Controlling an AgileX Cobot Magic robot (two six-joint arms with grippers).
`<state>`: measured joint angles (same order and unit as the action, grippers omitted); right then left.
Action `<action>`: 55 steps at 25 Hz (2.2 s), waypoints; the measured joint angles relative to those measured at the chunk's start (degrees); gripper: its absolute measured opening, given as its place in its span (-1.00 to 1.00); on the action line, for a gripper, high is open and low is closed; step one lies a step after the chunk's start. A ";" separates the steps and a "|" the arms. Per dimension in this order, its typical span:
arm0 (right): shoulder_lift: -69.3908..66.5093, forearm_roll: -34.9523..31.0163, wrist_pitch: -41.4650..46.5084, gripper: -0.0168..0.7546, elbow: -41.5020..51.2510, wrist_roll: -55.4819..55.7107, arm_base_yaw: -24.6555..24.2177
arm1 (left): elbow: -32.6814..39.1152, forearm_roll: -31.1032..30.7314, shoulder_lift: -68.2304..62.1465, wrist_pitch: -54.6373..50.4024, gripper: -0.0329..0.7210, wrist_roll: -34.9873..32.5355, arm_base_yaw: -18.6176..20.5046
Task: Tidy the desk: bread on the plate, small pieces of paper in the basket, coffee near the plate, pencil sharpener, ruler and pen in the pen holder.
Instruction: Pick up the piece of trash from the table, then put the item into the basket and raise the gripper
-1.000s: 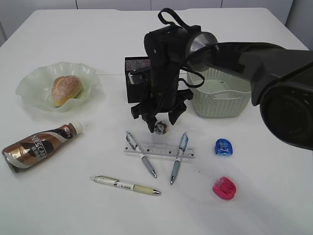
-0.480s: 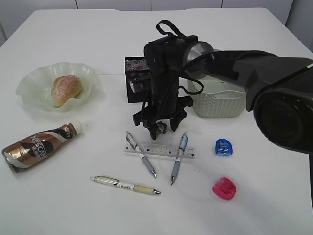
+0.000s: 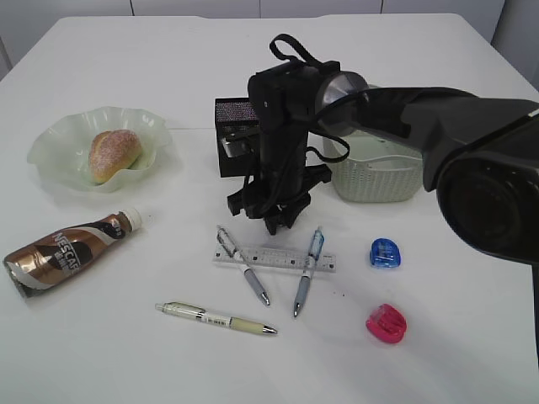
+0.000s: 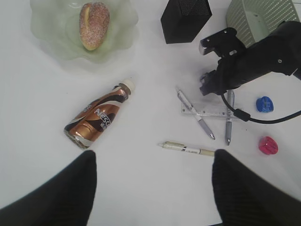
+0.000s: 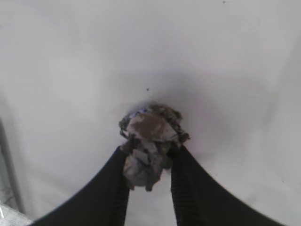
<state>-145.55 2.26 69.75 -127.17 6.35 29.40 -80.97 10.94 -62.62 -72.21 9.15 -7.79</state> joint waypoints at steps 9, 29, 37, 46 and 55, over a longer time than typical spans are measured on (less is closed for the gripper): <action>0.00 0.21 -0.74 -0.98 -0.10 -0.45 -0.08 | 0.00 0.00 0.00 0.00 0.57 0.00 0.00; 6.74 -5.32 0.82 -1.00 -4.49 0.15 -0.08 | 0.00 0.00 0.00 0.00 0.57 0.00 0.00; 12.85 -1.71 1.22 -1.00 -4.58 0.15 -1.95 | 0.00 0.00 0.00 0.00 0.57 0.00 0.00; 13.21 -0.57 1.35 -1.00 -4.72 0.26 -12.03 | 0.00 0.00 0.00 0.00 0.57 0.00 0.00; 13.21 0.02 1.39 -1.00 -4.72 0.51 -21.25 | 0.00 0.00 0.00 0.00 0.57 0.00 0.00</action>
<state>-132.35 2.28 71.13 -131.89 6.86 8.15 -80.97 10.94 -62.62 -72.21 9.15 -7.79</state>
